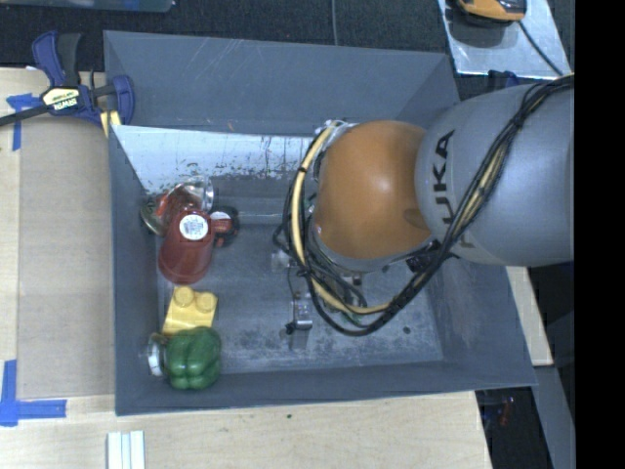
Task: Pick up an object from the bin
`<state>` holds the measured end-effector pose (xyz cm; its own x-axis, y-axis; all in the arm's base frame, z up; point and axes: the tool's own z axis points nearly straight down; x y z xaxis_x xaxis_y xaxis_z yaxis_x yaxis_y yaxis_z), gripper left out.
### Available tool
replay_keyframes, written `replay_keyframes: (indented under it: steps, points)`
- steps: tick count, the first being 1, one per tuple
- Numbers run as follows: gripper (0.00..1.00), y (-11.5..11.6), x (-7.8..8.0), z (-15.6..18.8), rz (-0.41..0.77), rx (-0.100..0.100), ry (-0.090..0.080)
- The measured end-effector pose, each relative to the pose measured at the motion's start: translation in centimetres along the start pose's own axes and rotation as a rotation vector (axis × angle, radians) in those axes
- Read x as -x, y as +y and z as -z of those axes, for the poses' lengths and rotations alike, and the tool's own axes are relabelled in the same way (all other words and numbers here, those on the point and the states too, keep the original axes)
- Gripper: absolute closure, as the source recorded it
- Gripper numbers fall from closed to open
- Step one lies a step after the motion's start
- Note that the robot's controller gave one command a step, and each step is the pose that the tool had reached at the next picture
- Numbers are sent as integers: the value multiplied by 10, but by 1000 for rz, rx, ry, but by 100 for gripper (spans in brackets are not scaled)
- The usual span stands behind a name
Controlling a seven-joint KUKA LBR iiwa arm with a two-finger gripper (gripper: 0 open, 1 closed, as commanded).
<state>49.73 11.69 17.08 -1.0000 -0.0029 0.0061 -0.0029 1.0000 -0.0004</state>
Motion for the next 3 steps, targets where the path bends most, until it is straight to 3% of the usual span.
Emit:
replay_keyframes:
  steps: [1, 2, 3]
  points:
    - [0, -1, 2, 5, -3, 1, -8]
    - [0, 71, 4, -82, 54, 3, -11]
    - [0, 93, 3, -73, 258, -3, -14]
